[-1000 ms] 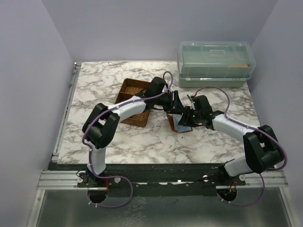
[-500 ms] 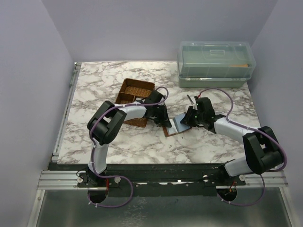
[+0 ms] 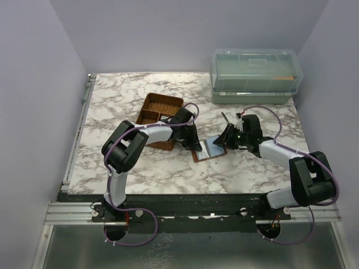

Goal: Put the credit cards into the card holder
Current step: Open the card holder at the center of the board, then pick up the credit card from the storage box, then insert the credit card into the card holder.

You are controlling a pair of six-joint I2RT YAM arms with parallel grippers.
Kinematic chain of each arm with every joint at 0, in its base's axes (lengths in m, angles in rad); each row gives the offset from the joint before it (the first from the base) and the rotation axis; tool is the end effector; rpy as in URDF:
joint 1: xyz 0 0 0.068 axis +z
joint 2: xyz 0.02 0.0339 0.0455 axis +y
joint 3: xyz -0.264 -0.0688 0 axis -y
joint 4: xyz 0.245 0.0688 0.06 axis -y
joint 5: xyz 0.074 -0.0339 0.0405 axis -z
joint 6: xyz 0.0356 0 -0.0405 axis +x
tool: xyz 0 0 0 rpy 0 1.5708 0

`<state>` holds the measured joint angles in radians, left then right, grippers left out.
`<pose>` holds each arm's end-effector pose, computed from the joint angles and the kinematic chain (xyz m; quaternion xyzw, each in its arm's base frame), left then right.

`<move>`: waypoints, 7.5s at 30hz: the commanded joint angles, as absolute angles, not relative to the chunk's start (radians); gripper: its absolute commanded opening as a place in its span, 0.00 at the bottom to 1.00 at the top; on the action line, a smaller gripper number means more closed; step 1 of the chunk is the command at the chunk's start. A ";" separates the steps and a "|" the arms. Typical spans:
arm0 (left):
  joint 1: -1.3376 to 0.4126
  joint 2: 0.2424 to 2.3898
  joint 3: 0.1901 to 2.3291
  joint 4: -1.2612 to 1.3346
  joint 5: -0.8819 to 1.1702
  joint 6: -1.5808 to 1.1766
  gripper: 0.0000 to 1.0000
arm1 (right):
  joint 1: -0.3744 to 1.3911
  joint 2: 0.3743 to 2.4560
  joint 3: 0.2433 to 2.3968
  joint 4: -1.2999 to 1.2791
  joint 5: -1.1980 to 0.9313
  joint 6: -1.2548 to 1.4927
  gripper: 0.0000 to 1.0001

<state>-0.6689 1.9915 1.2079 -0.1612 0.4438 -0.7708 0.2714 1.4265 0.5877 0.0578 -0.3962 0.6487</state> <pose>0.3090 -0.2637 0.1380 0.0204 0.9303 -0.3555 0.0878 0.2529 0.0846 0.1574 0.0953 0.9031 0.3302 0.2573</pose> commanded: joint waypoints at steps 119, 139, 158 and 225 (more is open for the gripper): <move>-0.490 1.821 1.264 -0.434 -0.335 -1.536 0.31 | 0.184 1.187 0.477 -0.009 -0.431 0.446 0.56; -0.489 1.762 1.282 -0.435 -0.338 -1.494 0.12 | 0.184 1.190 0.479 -0.009 -0.435 0.444 0.56; -0.459 1.713 1.293 -0.445 -0.232 -1.483 0.08 | 0.183 1.186 0.476 -0.009 -0.433 0.445 0.56; -0.462 1.626 1.325 -0.258 0.598 -0.716 0.00 | 0.231 1.298 0.566 0.019 -0.496 0.464 0.56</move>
